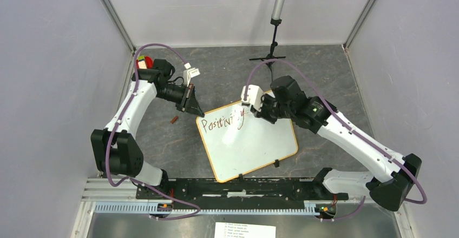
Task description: Write a sentence on the whiteboard
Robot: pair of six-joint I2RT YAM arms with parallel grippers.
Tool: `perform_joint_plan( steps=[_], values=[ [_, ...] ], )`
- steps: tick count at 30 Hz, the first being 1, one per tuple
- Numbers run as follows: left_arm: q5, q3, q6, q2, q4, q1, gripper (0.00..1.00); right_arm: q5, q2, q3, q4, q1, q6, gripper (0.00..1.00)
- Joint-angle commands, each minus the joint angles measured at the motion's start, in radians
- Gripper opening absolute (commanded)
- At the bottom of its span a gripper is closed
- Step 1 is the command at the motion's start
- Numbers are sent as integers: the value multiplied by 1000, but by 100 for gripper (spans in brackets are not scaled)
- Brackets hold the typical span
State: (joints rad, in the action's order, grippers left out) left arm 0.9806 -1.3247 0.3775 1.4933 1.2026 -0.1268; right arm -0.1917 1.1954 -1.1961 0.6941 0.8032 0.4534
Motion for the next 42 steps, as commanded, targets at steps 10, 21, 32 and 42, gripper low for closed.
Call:
perform_joint_plan(
  steps=[10, 21, 32, 42],
  values=[
    [-2, 1, -18, -19, -3, -2, 2, -215, -65, -11, 42, -211, 8, 0],
    [-4, -1, -19, -17, -3, -5, 2, -295, -93, 49, -8, -255, 37, 0],
    [-8, 2, -19, -25, -3, -6, 2, -306, -52, 37, -57, -245, 39, 0],
    [-8, -2, -22, -20, -3, -7, 2, -248, -32, 36, -96, -222, 30, 0]
  ],
)
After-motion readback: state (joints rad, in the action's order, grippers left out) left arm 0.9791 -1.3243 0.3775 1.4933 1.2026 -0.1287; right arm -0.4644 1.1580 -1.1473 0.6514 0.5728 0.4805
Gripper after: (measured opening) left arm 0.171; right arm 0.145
